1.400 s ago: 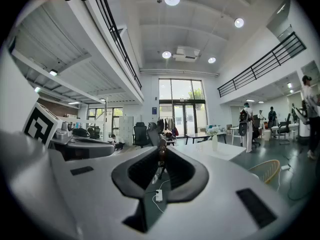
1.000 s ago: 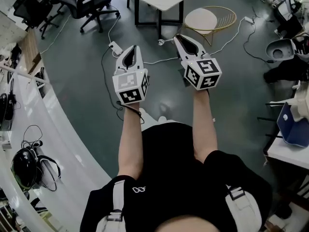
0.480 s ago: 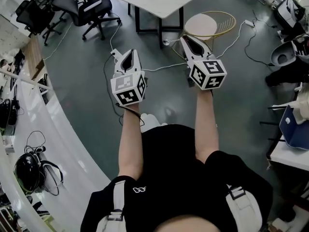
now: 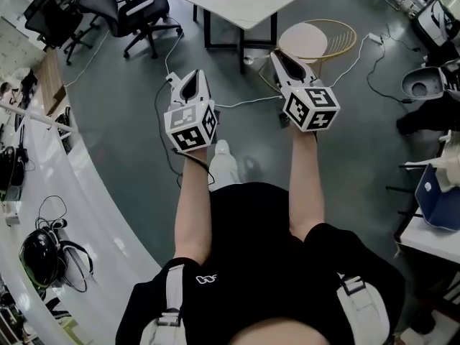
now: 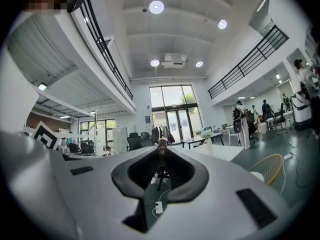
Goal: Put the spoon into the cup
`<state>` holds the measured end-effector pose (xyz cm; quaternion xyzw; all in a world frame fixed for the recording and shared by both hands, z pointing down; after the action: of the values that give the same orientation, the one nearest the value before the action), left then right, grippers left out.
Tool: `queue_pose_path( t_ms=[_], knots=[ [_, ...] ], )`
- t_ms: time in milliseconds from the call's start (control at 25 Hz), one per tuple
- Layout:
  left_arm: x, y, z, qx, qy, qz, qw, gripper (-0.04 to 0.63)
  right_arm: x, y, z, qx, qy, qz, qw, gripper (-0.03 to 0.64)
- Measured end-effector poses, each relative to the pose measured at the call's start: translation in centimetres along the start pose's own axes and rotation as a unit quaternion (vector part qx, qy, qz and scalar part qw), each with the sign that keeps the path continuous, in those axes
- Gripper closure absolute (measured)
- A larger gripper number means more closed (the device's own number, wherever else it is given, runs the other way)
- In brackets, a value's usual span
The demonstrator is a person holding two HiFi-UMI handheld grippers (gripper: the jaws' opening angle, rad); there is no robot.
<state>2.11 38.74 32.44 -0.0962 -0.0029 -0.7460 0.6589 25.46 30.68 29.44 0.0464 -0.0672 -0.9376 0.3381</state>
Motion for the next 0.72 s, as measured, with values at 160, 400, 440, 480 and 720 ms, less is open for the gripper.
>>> queue_pose_path(
  t_ms=[160, 400, 440, 480, 720],
  knots=[
    [2.9, -0.1, -0.4, 0.005, 0.002, 0.015, 0.9999, 0.578, 2.6, 0.5, -0.3, -0.008, 0.006, -0.008, 1.0, 0.568],
    [8.6, -1.6, -0.8, 0.003, 0.001, 0.023, 0.9997, 0.578, 7.0, 3.8, 0.6, -0.001, 0.001, 0.012, 1.0, 0.568],
    [9.6, -2.1, -0.8, 0.002, -0.002, 0.022, 0.9998, 0.578, 8.0, 4.2, 0.8, 0.001, 0.0, 0.013, 1.0, 0.568],
    [10.8, -2.6, -0.8, -0.001, -0.004, 0.021, 0.9998, 0.578, 9.1, 4.6, 1.0, 0.002, -0.003, 0.013, 1.0, 0.568],
    [17.6, -5.3, -1.5, -0.001, -0.022, 0.022, 0.9995, 0.578, 16.5, 7.2, 1.9, 0.01, -0.026, 0.013, 1.0, 0.568]
  ],
)
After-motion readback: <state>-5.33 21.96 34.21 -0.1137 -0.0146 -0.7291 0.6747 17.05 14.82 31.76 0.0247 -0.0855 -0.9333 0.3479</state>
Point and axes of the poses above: the fingertips, and each gripper's own axes: x forward along the fingers, y to its right, z out of its underside, the point moved 7 cm from there along -x, backward along the fingers, and after that the axes turned 8 degrees about -z, right-handed, at the moved point
